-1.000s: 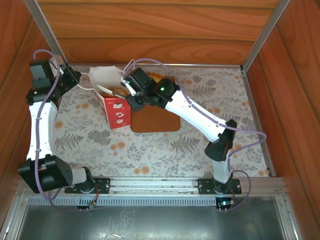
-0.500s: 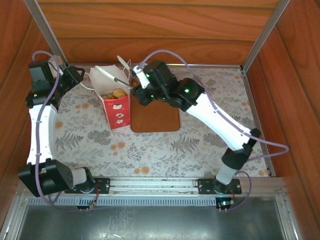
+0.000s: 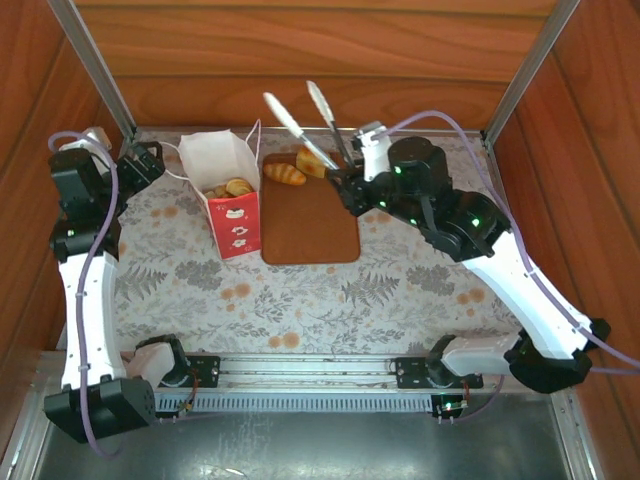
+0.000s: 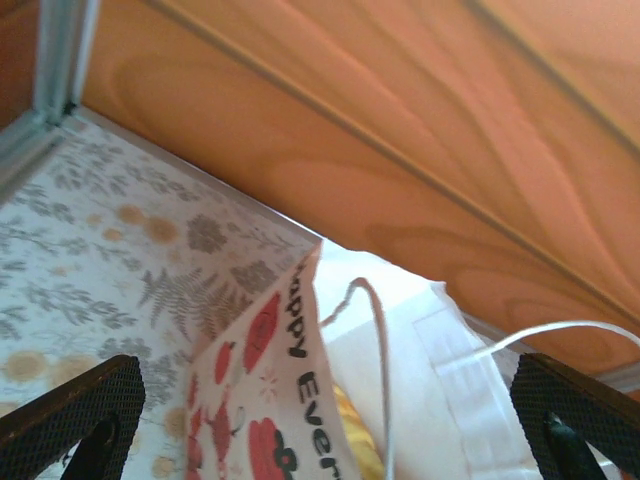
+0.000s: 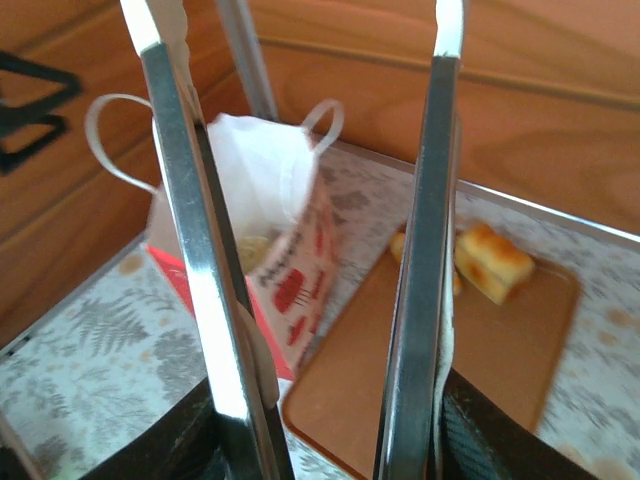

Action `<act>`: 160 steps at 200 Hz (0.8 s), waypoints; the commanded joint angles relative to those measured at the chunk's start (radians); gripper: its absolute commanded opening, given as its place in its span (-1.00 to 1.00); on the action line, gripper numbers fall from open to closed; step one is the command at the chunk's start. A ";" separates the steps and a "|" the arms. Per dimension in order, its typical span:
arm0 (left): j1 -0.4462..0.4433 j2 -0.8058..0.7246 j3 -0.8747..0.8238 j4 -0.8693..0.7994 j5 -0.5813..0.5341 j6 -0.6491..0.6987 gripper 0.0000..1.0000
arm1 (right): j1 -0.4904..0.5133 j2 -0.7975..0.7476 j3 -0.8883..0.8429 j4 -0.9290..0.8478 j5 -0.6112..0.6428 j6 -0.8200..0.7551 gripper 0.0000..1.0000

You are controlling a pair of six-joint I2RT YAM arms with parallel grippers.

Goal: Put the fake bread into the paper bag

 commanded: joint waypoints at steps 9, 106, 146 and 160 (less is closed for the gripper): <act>-0.004 -0.083 -0.056 0.025 -0.136 0.029 1.00 | -0.125 -0.063 -0.140 0.034 -0.011 0.026 -0.09; -0.005 -0.101 -0.121 0.025 -0.084 0.039 1.00 | -0.392 0.070 -0.456 0.281 -0.334 -0.217 -0.11; -0.005 -0.076 -0.121 0.043 -0.073 0.040 1.00 | -0.398 0.219 -0.444 0.346 -0.368 -0.399 -0.11; -0.005 -0.070 -0.121 0.051 -0.071 0.042 1.00 | -0.398 0.282 -0.420 0.357 -0.373 -0.453 -0.11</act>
